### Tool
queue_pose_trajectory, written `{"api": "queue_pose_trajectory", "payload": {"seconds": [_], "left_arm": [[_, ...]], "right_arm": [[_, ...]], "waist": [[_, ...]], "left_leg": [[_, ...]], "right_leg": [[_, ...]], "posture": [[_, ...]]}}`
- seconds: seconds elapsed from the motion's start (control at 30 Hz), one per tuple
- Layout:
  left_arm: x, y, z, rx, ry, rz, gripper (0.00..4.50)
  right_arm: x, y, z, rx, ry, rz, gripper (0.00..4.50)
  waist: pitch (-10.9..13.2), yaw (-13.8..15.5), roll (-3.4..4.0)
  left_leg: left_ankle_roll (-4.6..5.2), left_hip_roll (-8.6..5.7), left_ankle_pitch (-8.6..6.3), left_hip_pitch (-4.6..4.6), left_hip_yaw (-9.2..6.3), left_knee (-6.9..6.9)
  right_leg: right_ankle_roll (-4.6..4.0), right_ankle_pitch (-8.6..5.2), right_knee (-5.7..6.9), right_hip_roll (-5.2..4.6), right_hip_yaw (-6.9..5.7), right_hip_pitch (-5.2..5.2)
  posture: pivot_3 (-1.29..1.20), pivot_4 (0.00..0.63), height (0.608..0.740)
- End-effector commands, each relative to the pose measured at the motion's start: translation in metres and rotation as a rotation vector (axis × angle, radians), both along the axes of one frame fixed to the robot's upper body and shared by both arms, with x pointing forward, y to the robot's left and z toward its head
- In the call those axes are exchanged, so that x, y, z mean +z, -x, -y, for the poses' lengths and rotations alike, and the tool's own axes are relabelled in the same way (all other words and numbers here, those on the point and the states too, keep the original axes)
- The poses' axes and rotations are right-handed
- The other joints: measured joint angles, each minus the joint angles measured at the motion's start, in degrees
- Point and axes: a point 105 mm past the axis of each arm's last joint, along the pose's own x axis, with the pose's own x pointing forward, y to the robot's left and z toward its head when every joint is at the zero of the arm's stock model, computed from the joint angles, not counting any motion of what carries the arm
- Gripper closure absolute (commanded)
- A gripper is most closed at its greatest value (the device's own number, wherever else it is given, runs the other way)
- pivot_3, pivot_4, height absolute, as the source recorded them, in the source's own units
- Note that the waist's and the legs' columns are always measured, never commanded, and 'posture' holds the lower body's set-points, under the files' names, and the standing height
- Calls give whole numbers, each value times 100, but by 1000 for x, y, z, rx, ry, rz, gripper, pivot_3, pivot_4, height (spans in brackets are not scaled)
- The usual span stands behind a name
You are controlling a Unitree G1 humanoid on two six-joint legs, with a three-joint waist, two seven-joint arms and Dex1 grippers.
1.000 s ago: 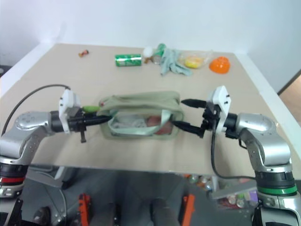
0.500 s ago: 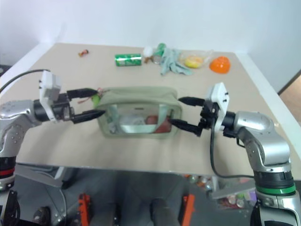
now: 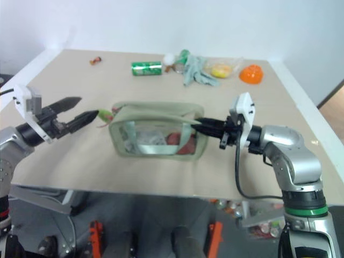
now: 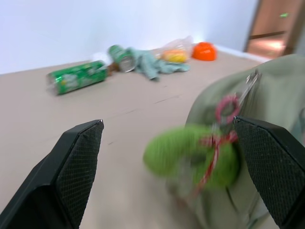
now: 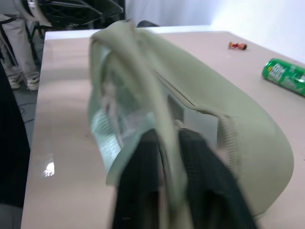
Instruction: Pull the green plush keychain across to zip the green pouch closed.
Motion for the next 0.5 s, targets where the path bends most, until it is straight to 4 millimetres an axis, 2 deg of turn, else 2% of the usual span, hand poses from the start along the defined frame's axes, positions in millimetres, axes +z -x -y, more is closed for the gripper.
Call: {"api": "queue_pose_trajectory", "payload": {"seconds": [0.03,0.13,0.23,0.37,0.5], "left_arm": [[14,6,-2,35,-14,91,0],[12,4,-2,44,-14,92,0],[6,0,-11,53,2,64,0],[-9,-4,-1,-85,3,-46,0],[-16,-22,-1,-96,-92,-33,0]], "right_arm": [[7,0,-1,8,12,49,4438],[7,-2,1,4,20,56,4438],[8,-2,3,-3,25,74,4438],[9,-2,3,8,38,88,4438],[11,-3,3,12,47,105,4438]], "waist": [[0,-1,0],[0,0,0],[0,0,0],[0,0,0],[0,3,0]], "left_leg": [[0,0,0,1,1,0],[0,0,0,1,2,1],[0,-1,0,2,3,2],[0,0,0,3,2,1],[-1,-3,0,3,3,3]], "right_leg": [[0,0,0,0,1,0],[-1,1,0,-1,2,1],[-2,1,0,-1,2,1],[-3,0,0,1,-1,1],[-3,0,-1,-1,0,3]], "posture": [[0,150,740],[0,150,740],[0,150,740],[0,150,740],[0,150,740]]}}
